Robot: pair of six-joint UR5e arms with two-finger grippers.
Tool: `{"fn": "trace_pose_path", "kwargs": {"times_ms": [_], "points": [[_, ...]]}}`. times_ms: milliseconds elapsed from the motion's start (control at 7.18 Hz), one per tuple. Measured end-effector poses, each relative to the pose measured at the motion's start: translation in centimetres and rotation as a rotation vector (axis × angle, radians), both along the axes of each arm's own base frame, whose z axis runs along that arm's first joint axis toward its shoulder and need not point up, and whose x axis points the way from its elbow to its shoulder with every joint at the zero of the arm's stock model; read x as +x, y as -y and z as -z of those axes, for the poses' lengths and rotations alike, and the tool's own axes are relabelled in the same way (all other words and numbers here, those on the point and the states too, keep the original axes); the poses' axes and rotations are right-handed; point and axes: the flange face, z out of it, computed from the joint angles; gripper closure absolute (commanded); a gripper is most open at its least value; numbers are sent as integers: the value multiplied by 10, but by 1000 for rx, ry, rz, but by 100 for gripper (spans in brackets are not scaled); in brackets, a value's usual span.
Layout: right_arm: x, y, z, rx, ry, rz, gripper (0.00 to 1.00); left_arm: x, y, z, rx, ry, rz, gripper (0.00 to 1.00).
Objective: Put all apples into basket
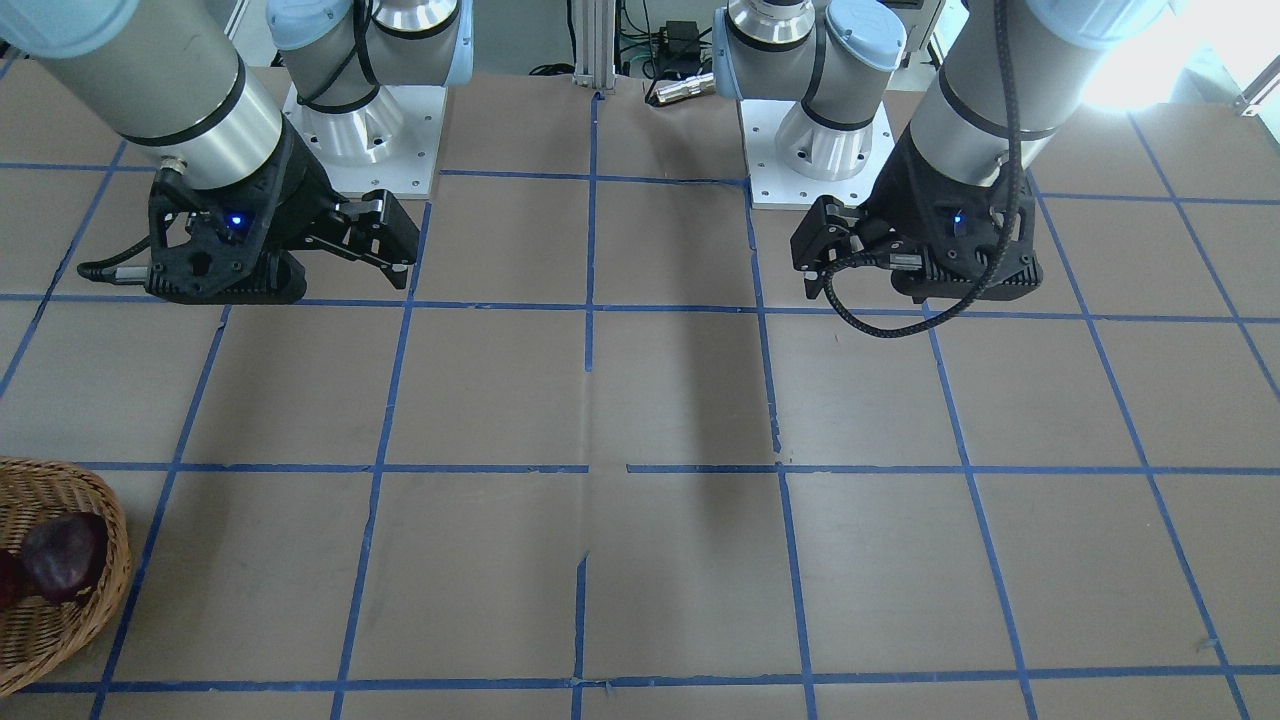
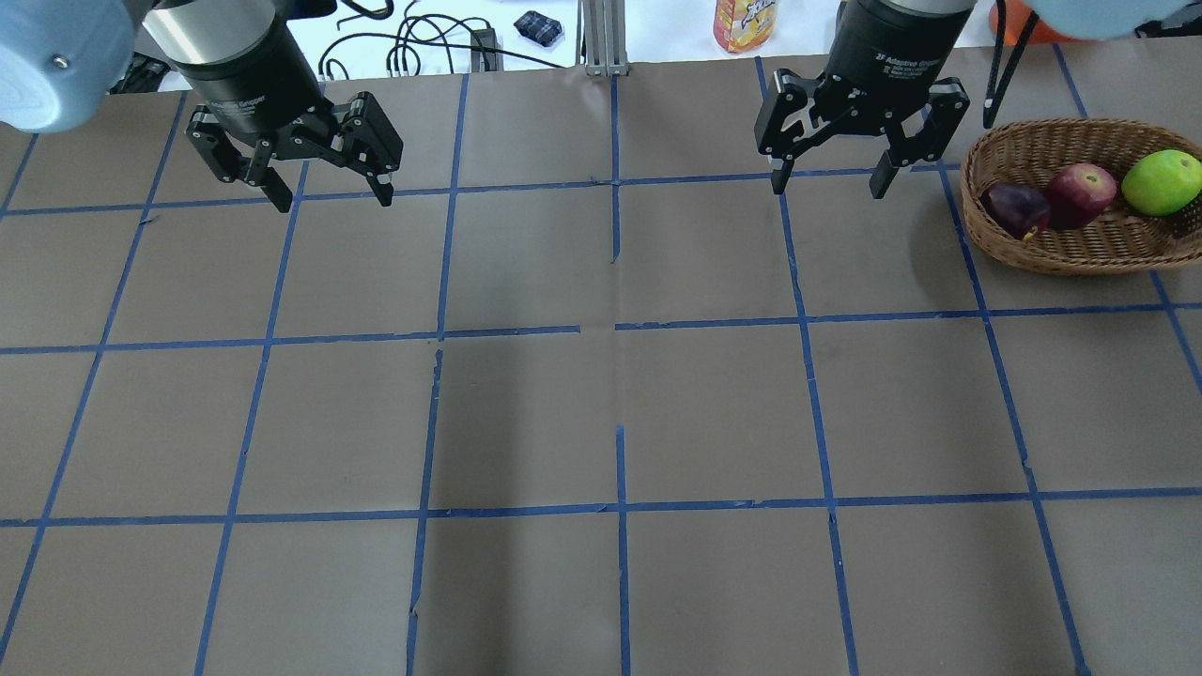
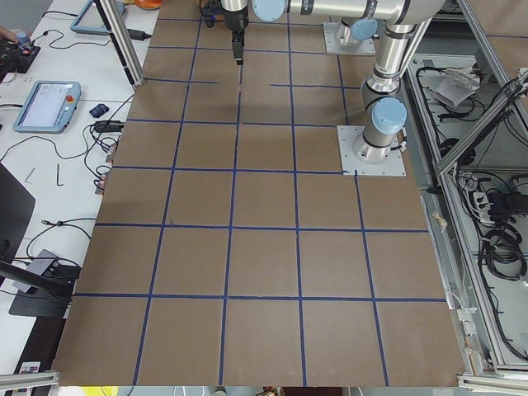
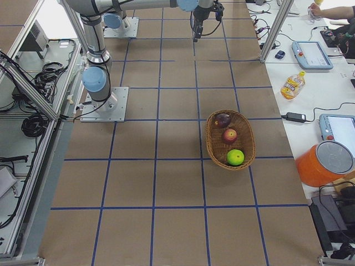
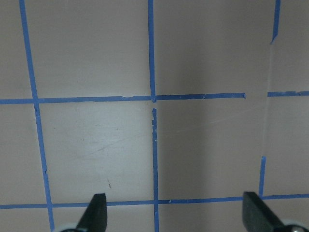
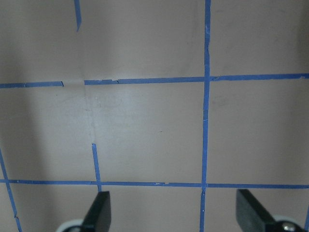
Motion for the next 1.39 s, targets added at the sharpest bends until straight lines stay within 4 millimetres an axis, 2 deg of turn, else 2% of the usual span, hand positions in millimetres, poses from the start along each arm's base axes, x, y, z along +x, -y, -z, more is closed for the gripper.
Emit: {"fn": "trace_pose_path", "kwargs": {"times_ms": [278,835,1392], "points": [[0,-2,0,-72,0,-4,0,1,0,-6,-20,-1,29,0],[1,5,-10,-182,-7,-60,0,2,2,-6,-38,-1,38,0],[-1,4,-9,-181,-65,-58,0,3,2,-3,-36,0,37,0]]}}
